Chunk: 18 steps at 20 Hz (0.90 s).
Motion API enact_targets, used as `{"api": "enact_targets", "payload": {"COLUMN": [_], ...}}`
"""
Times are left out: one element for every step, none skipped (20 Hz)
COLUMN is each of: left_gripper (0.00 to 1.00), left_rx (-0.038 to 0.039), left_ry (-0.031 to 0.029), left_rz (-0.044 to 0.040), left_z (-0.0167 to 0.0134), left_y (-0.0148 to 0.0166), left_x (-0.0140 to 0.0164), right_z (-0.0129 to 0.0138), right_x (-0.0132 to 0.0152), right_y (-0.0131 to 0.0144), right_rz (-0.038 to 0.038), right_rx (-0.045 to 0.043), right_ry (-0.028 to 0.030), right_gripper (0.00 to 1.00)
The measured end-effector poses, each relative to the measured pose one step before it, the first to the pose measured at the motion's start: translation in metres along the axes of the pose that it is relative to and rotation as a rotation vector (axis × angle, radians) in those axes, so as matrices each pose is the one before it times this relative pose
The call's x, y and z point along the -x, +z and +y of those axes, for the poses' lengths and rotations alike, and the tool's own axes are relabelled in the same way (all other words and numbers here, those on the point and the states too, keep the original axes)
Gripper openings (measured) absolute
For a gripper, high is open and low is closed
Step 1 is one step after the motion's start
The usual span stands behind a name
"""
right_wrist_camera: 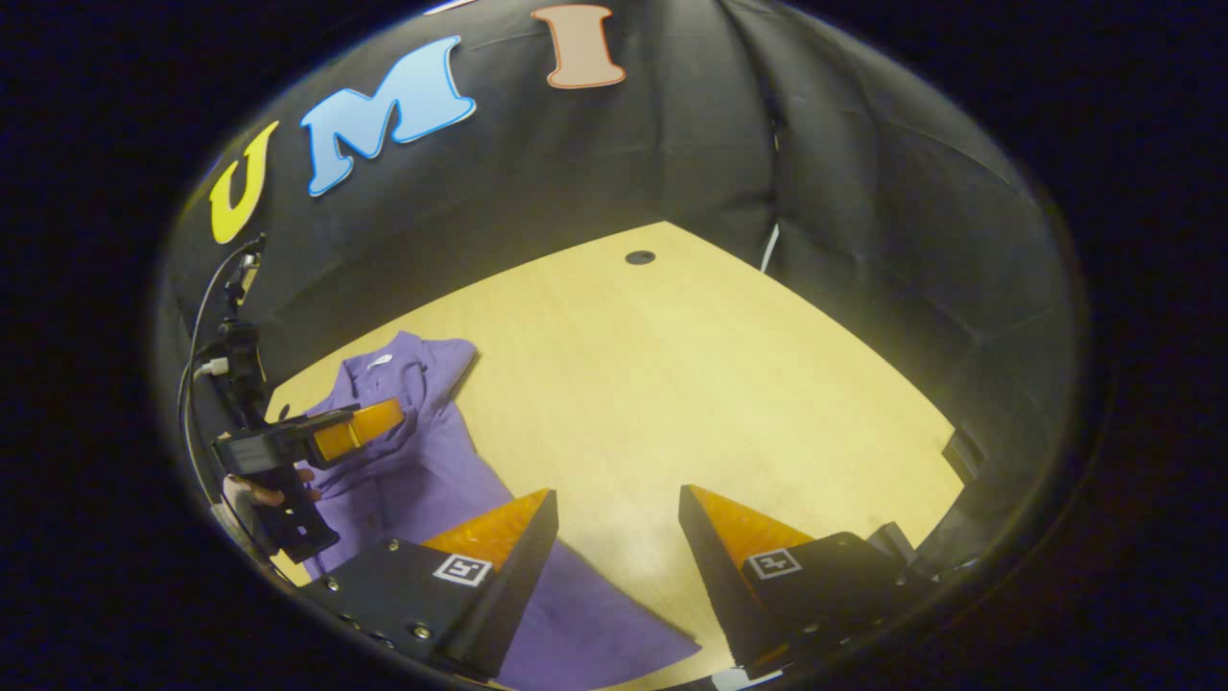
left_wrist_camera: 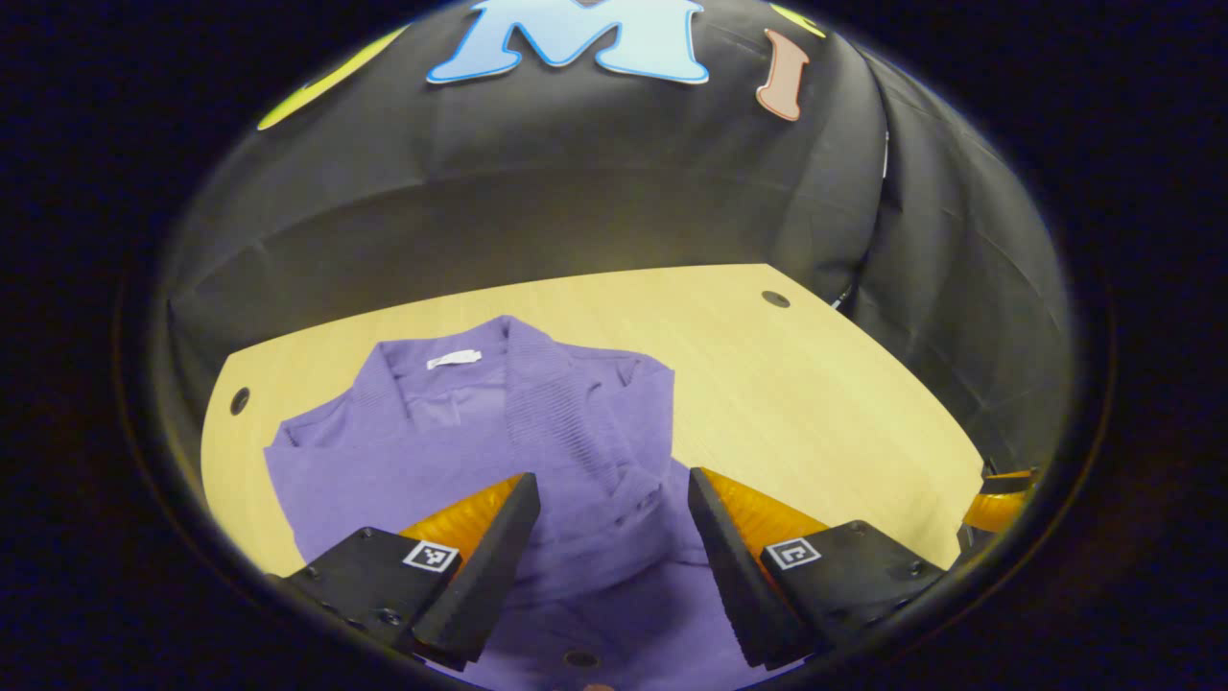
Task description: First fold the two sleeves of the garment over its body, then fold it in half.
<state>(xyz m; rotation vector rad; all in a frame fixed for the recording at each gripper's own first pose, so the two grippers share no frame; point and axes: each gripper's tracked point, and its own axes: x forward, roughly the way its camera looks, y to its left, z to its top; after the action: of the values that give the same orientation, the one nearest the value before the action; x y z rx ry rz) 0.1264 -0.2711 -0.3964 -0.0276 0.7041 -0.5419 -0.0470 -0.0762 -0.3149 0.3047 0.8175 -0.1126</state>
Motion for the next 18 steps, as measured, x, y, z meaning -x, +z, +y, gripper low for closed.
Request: {"api": "enact_targets", "payload": {"left_gripper": [0.99, 0.99, 0.99, 0.99, 0.99, 1.00, 1.00, 1.00, 0.99, 0.99, 0.99, 0.99, 0.99, 1.00, 0.99, 1.00, 0.99, 0.99], "left_rx": [0.00672, 0.00673, 0.00642, 0.00592, 0.00577, 0.00530, 0.00587, 0.00980, 0.01350, 0.01358, 0.01585, 0.01406, 0.01048, 0.00652, 0.00294, 0.00124, 0.00287, 0.00473], "left_ry": [0.01088, 0.01434, 0.01556, 0.01992, 0.02105, 0.01935, 0.01518, 0.01399, 0.01130, 0.01404, 0.01341, 0.01345, 0.01162, 0.01218, 0.01231, 0.01226, 0.01043, 0.01082], "left_rz": [0.00262, 0.00317, 0.00397, 0.00630, 0.00855, 0.01074, 0.01044, 0.01527, 0.01790, 0.01781, 0.01502, 0.01420, 0.01696, 0.01741, 0.01621, 0.01485, 0.01711, 0.01740], "left_z": [0.00721, 0.00829, 0.00899, 0.00939, 0.01007, 0.00831, 0.00764, 0.00552, 0.00562, 0.00631, 0.00495, 0.00471, 0.00506, 0.00526, 0.00539, 0.00379, 0.00500, 0.00559], "left_y": [-0.00661, -0.00849, -0.00833, -0.00998, -0.01127, -0.01336, -0.01335, -0.01436, -0.01572, -0.01501, -0.01499, -0.01533, -0.01474, -0.01472, -0.01235, -0.01269, -0.01136, -0.01066], "left_x": [0.01295, 0.01259, 0.01294, 0.01089, 0.01291, 0.01276, 0.01185, 0.00997, 0.01081, 0.01131, 0.01180, 0.00891, 0.00899, 0.00745, 0.00674, 0.00389, 0.00336, 0.00277], "right_z": [0.00284, 0.00427, 0.00472, 0.00334, 0.00404, 0.00424, 0.00590, 0.00565, 0.00495, 0.00555, 0.00534, 0.00649, 0.00533, 0.00343, 0.00470, 0.00423, 0.00176, 0.00147], "right_x": [-0.00043, -0.00224, -0.00165, -0.00087, 0.00003, -0.00291, -0.00170, -0.00049, -0.00172, -0.00150, -0.00476, -0.00234, -0.00470, -0.00278, -0.00275, -0.00225, -0.00359, -0.00329], "right_y": [-0.00434, -0.00573, -0.00623, -0.00566, -0.00352, -0.00555, -0.00777, -0.00689, -0.00657, -0.00518, -0.00538, -0.00468, -0.00441, -0.00477, -0.00430, -0.00485, -0.00487, -0.00428], "right_rz": [0.01261, 0.01463, 0.01788, 0.01664, 0.01765, 0.01834, 0.01813, 0.01850, 0.01777, 0.01844, 0.01841, 0.01775, 0.01540, 0.01676, 0.01629, 0.01791, 0.01742, 0.01672], "right_rx": [0.01674, 0.01964, 0.02470, 0.02276, 0.02478, 0.02289, 0.02142, 0.02141, 0.02186, 0.02167, 0.02114, 0.01988, 0.01861, 0.01550, 0.01075, 0.00992, 0.01047, 0.01039], "right_ry": [0.01424, 0.01624, 0.01813, 0.01378, 0.01609, 0.01663, 0.01731, 0.01552, 0.01434, 0.01494, 0.01431, 0.01490, 0.01104, 0.00825, 0.00879, 0.00470, 0.00071, -0.00156], "right_gripper": [0.81, 0.81, 0.81, 0.81, 0.81, 0.81, 0.81, 0.78, 0.81, 0.81, 0.81, 0.81, 0.81, 0.81, 0.81, 0.82, 0.82, 0.82]}}
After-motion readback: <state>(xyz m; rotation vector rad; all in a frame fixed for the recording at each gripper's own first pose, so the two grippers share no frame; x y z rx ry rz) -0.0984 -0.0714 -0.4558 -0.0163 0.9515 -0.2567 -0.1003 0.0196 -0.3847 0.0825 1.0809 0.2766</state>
